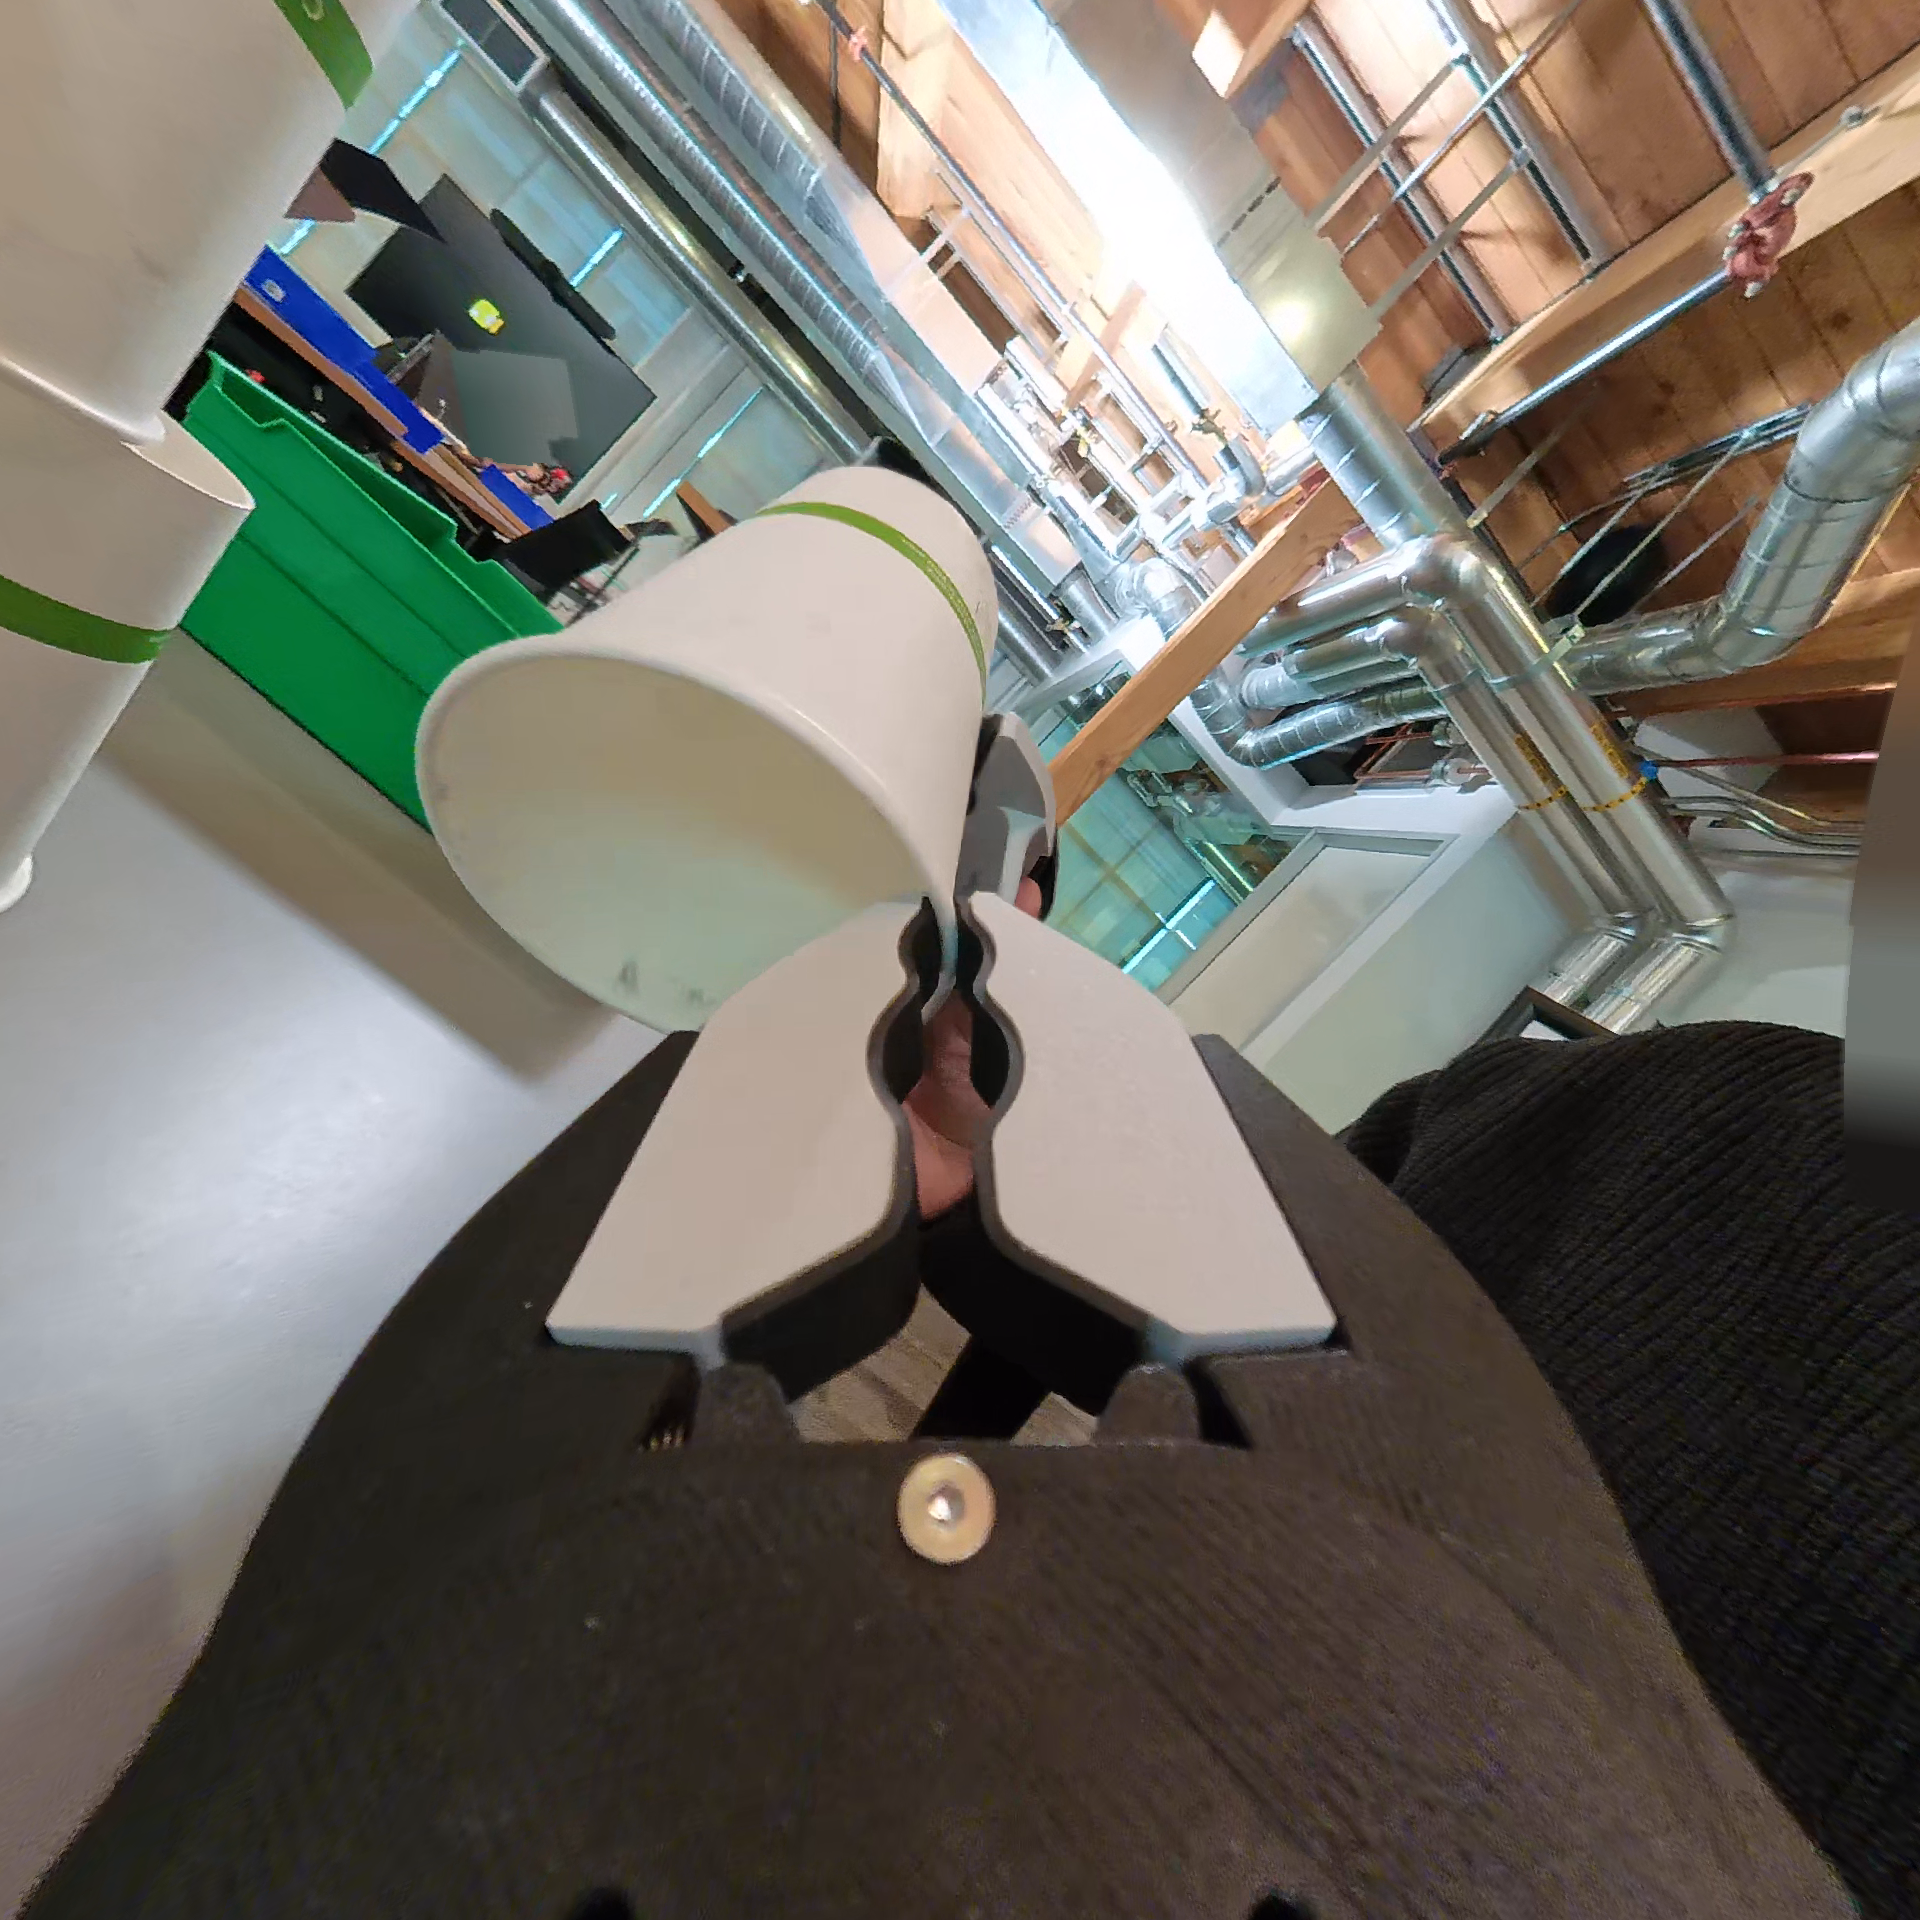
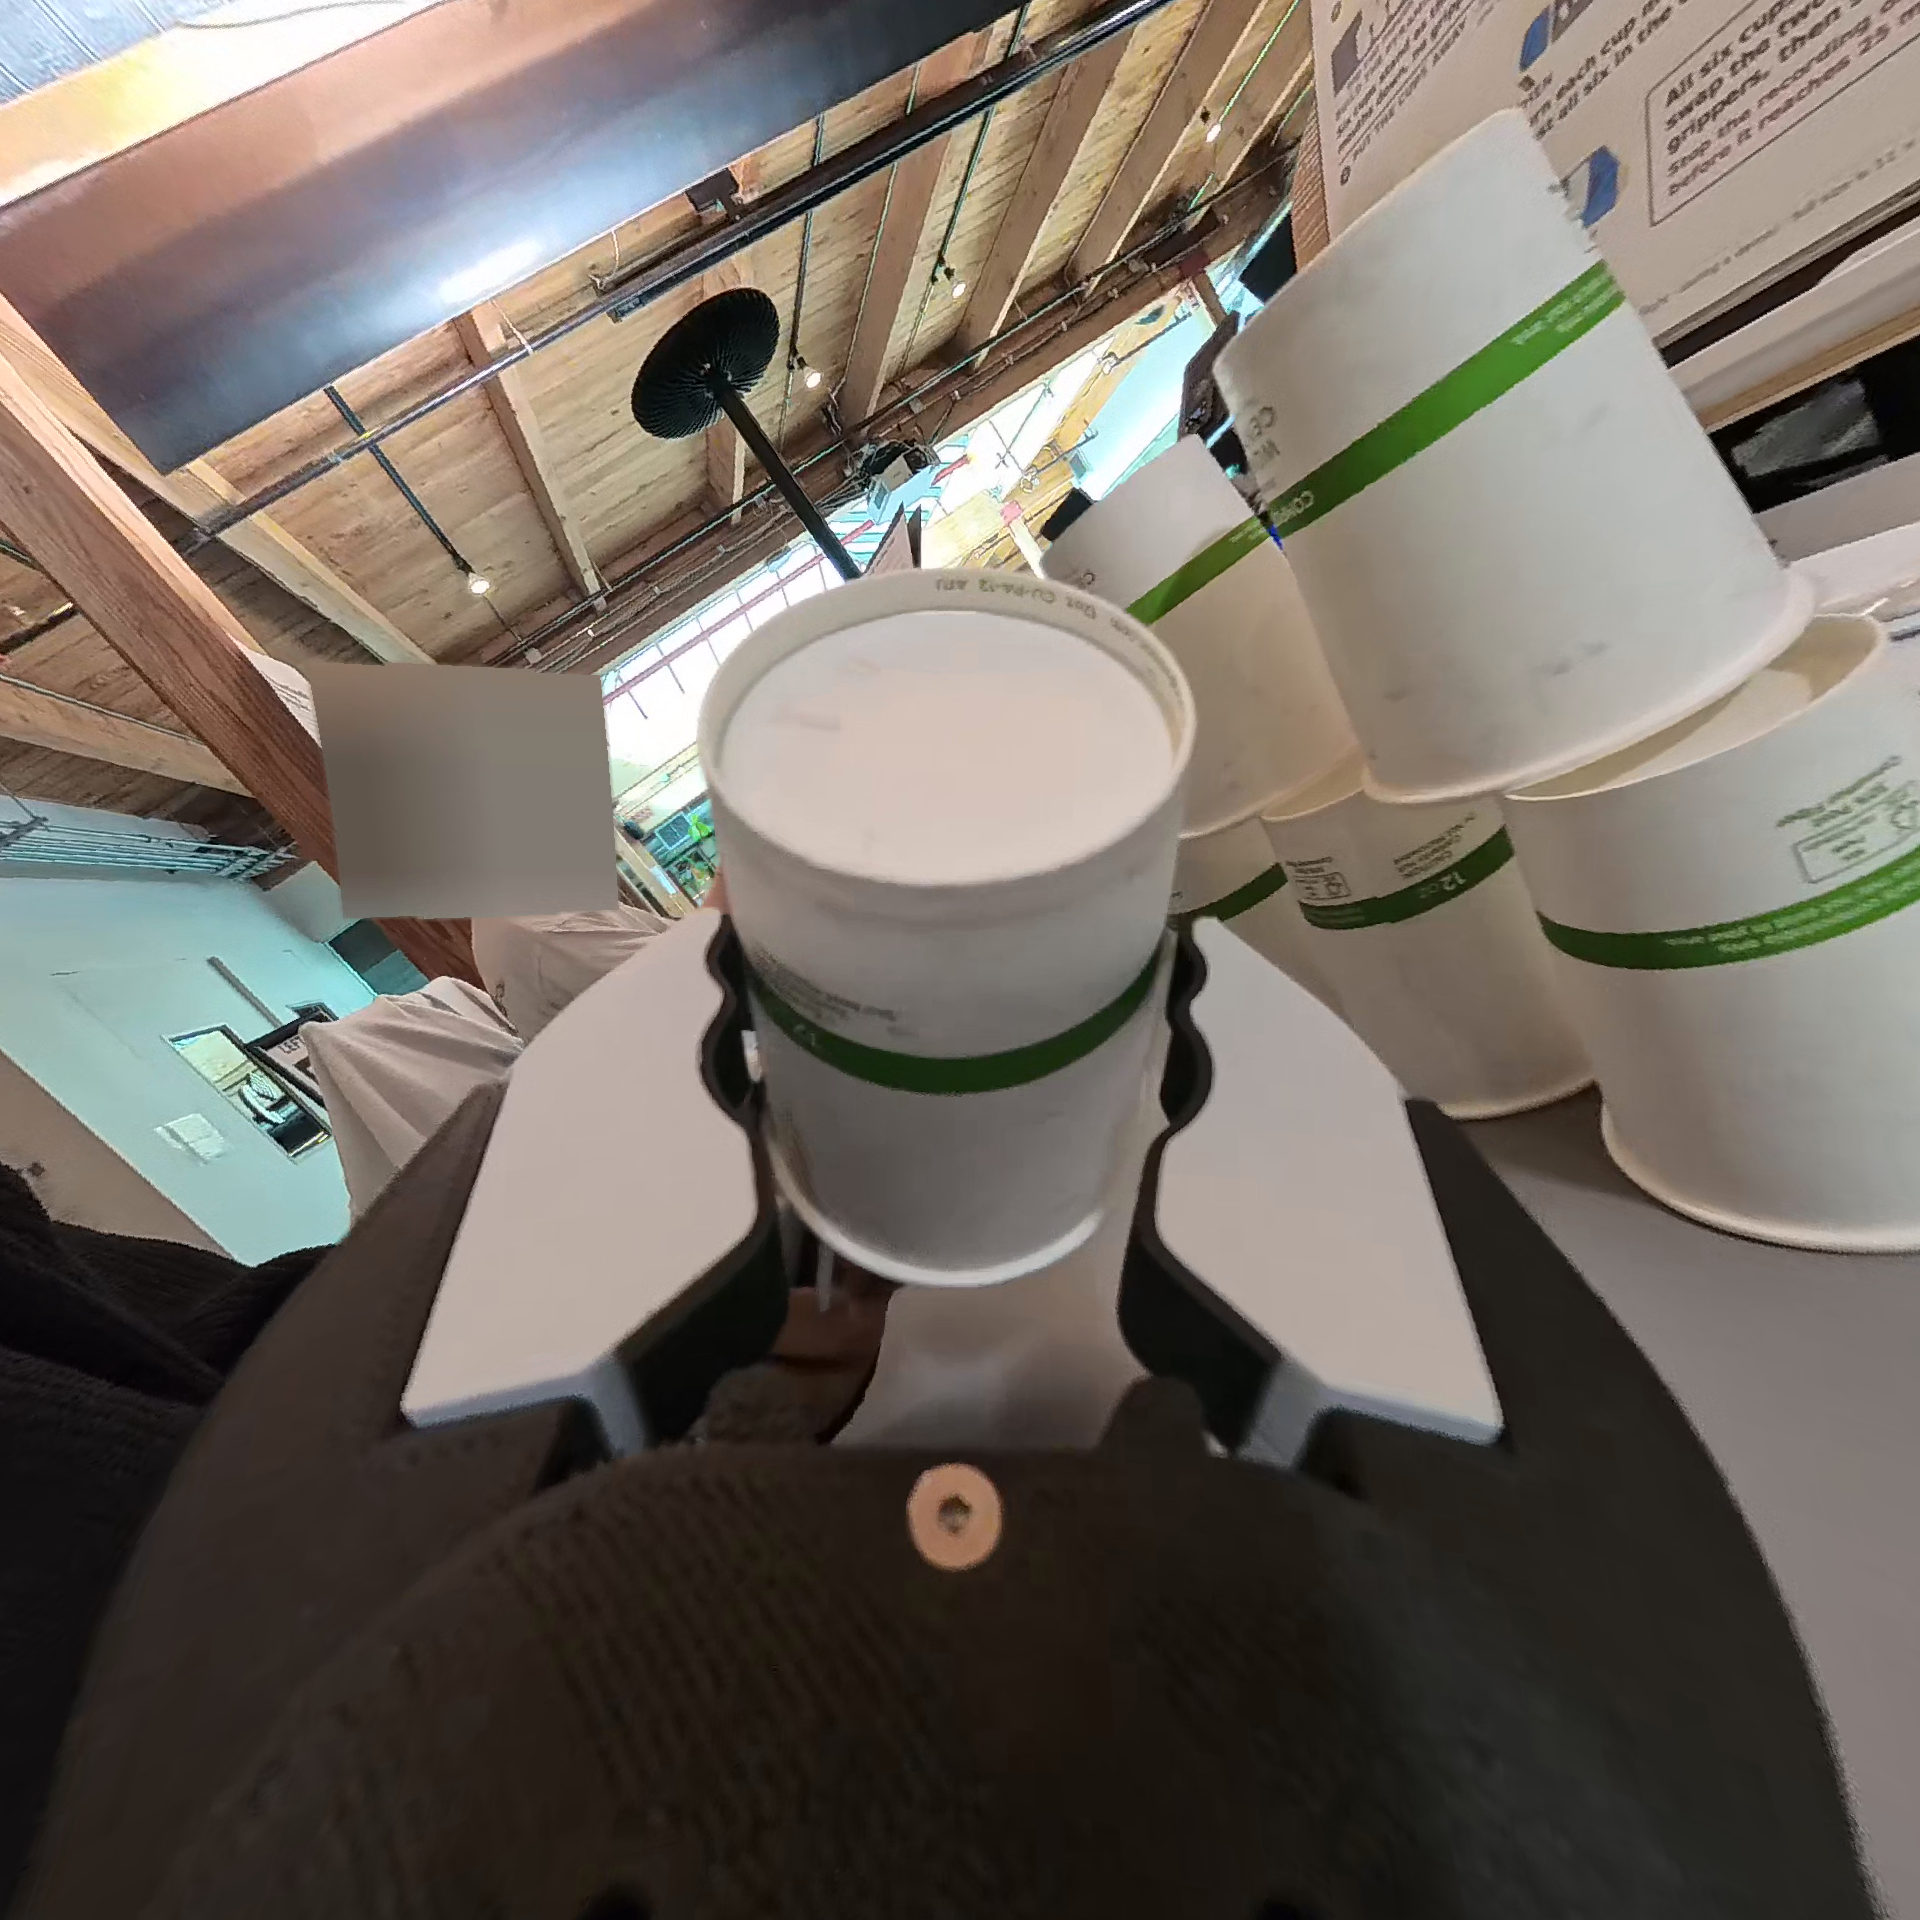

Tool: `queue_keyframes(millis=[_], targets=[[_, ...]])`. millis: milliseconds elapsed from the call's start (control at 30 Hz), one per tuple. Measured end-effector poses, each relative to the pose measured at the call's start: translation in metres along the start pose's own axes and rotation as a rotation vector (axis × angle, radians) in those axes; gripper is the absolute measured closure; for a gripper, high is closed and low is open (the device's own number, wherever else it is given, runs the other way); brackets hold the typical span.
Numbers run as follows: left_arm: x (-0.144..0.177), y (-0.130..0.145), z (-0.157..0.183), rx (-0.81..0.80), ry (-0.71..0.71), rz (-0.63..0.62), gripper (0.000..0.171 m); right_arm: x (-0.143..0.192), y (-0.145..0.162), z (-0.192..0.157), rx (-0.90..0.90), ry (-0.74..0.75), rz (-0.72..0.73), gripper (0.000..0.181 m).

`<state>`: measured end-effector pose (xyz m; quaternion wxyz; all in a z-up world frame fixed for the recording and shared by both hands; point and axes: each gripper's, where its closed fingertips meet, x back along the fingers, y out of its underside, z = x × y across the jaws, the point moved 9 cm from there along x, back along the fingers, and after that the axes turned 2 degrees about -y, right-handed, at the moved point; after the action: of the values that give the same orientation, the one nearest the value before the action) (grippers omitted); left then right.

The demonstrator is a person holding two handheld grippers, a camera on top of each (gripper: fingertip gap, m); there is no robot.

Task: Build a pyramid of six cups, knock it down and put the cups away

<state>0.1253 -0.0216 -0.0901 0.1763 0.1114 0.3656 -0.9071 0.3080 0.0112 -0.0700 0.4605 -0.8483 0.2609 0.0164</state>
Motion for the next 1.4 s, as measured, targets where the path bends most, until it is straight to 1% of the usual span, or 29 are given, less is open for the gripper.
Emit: queue_keyframes(millis=[133, 267, 400, 433, 500, 533, 633, 733, 800, 900, 967, 1033, 1067, 1133, 1200, 1300, 1333, 1400], targets=[[0.0, 0.0, 0.001, -0.003, 0.011, -0.001, 0.167, 0.0, 0.001, 0.001, -0.024, -0.009, -0.008, 0.103], [0.0, 0.0, 0.0, 0.002, 0.012, -0.004, 0.168, 0.0, 0.0, 0.0, 0.009, -0.004, -0.014, 0.104], [-0.001, 0.001, -0.001, -0.026, -0.033, -0.004, 0.166, 0.002, -0.003, -0.002, 0.051, 0.019, -0.005, 0.104], [-0.001, 0.001, -0.002, -0.039, -0.057, -0.003, 0.162, 0.003, -0.005, -0.002, 0.062, 0.026, 0.008, 0.104], [0.0, -0.001, -0.004, -0.063, -0.113, 0.004, 0.141, 0.006, -0.01, -0.001, 0.09, 0.044, 0.024, 0.104], [0.001, -0.003, -0.004, -0.073, -0.138, 0.009, 0.136, 0.007, -0.013, 0.0, 0.111, 0.055, 0.021, 0.104], [0.006, -0.01, -0.009, -0.119, -0.23, 0.019, 0.13, 0.009, -0.026, 0.004, 0.193, 0.123, 0.013, 0.104], [0.016, -0.024, -0.013, -0.237, -0.391, 0.028, 0.129, 0.006, -0.044, -0.005, 0.269, 0.148, 0.028, 0.104], [0.025, -0.035, -0.018, -0.33, -0.515, 0.021, 0.13, -0.001, -0.056, -0.014, 0.361, 0.16, -0.001, 0.104], [0.042, -0.049, -0.025, -0.439, -0.682, 0.015, 0.13, -0.019, -0.08, -0.03, 0.497, 0.168, -0.019, 0.104], [0.051, -0.057, -0.029, -0.476, -0.767, 0.022, 0.13, -0.035, -0.102, -0.043, 0.554, 0.128, 0.011, 0.104], [0.058, -0.061, -0.033, -0.482, -0.808, 0.031, 0.13, -0.054, -0.124, -0.054, 0.598, 0.099, 0.057, 0.104], [0.06, -0.062, -0.035, -0.476, -0.821, 0.033, 0.13, -0.064, -0.135, -0.057, 0.614, 0.093, 0.058, 0.104], [0.062, -0.063, -0.037, -0.461, -0.826, 0.039, 0.131, -0.089, -0.151, -0.056, 0.647, 0.106, -0.005, 0.104], [0.062, -0.062, -0.039, -0.455, -0.827, 0.029, 0.131, -0.115, -0.159, -0.044, 0.681, 0.171, -0.125, 0.104], [0.06, -0.06, -0.04, -0.48, -0.829, 0.0, 0.131, -0.148, -0.157, -0.02, 0.69, 0.259, -0.332, 0.103], [0.059, -0.059, -0.04, -0.494, -0.831, -0.011, 0.131, -0.156, -0.155, -0.014, 0.68, 0.268, -0.37, 0.103], [0.058, -0.057, -0.04, -0.524, -0.835, -0.035, 0.131, -0.168, -0.152, -0.004, 0.656, 0.281, -0.4, 0.104]])
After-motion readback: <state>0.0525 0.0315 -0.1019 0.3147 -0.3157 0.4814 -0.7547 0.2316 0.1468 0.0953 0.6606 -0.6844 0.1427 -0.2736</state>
